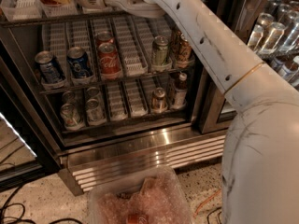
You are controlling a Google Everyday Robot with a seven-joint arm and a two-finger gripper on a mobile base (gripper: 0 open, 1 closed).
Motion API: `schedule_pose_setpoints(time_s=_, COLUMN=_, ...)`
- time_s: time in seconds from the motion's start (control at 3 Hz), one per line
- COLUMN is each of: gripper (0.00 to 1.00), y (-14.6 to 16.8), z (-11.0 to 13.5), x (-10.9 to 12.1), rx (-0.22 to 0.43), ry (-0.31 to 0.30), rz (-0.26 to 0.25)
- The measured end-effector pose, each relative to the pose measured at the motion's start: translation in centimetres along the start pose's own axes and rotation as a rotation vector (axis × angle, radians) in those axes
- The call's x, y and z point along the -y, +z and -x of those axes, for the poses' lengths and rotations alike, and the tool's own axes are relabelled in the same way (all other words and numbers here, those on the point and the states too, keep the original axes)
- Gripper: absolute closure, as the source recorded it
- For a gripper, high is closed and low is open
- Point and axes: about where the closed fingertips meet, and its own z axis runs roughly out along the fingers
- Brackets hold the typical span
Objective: Pick coke can from top shelf of fridge
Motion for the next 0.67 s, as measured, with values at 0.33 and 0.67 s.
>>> schedule_pose_setpoints(time_s=0.33, gripper=1.0, y=-1.31, z=0.52, x=-0.9, rx=-0.03, ry=-0.009, rz=0.018)
schedule_pose_setpoints(time_s=0.67, gripper=1.0, y=-1.34, z=0.58, x=-0.88, rx=-0.03, ry=-0.009, rz=0.018)
